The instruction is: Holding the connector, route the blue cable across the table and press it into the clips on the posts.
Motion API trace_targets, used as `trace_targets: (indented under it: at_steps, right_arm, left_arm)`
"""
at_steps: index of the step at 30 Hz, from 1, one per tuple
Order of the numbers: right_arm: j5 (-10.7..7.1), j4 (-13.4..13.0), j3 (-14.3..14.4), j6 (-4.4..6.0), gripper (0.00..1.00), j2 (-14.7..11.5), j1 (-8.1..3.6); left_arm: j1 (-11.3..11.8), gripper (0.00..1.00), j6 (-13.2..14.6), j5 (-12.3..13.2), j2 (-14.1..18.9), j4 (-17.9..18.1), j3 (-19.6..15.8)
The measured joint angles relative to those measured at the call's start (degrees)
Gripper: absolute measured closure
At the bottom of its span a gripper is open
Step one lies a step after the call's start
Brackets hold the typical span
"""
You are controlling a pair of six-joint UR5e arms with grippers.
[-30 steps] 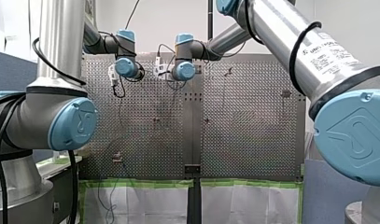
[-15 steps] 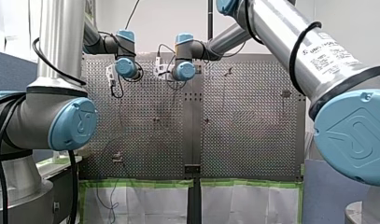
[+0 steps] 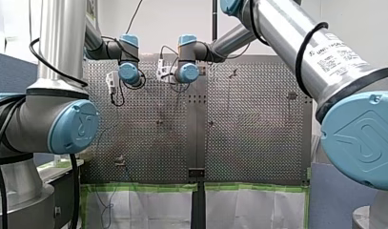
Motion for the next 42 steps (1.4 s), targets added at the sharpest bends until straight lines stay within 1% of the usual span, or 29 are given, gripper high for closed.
trace_targets:
  at_steps: [7, 13, 16, 19, 24, 27, 30, 35, 39, 42]
  right_arm:
    - [0.27, 0.6, 0.4, -0.05, 1.00, 0.1, -0.06]
    - [0.77, 0.6, 2.2, -0.11, 1.00, 0.4, -0.32]
    - [0.85, 0.8, 3.0, -0.29, 1.00, 1.1, -0.29]
    - [0.91, 1.0, 3.7, -0.74, 1.00, 2.2, -0.18]
    - [1.05, 1.1, 4.6, -0.99, 1.00, 2.9, -0.14]
    - [1.09, 1.1, 5.3, -1.02, 1.00, 3.1, -0.24]
    - [1.07, 1.1, 6.2, -0.92, 1.00, 3.2, -0.39]
    - [1.02, 1.1, 8.0, -1.00, 1.00, 3.2, -0.61]
    - [0.98, 1.1, 9.4, -1.05, 1.00, 3.2, -0.69]
    - [0.94, 1.1, 10.4, -1.14, 1.00, 3.2, -0.62]
  left_arm:
    - [-1.2, 0.98, 0.8, -0.6, 0.0, 0.9, -2.9]
    - [-2.5, 0.98, 0.9, -0.5, 0.0, 2.5, -5.3]
    - [-3.1, 0.98, 0.4, -0.4, 0.0, 3.7, -6.3]
    - [-3.6, 0.98, 0.1, -0.4, -0.1, 4.3, -7.0]
    - [-4.3, 0.98, 0.0, -1.1, -1.5, 4.3, -7.9]
    - [-4.7, 0.98, -0.1, -1.3, -2.2, 5.3, -9.2]
    - [-5.0, 0.98, -0.5, -1.9, -2.5, 6.2, -10.5]
    - [-5.7, 0.98, -0.7, -3.4, -2.5, 6.8, -12.5]
    - [-6.3, 0.98, -0.7, -3.8, -2.5, 6.9, -13.7]
    - [-6.8, 0.98, -0.8, -3.8, -2.5, 7.8, -14.8]
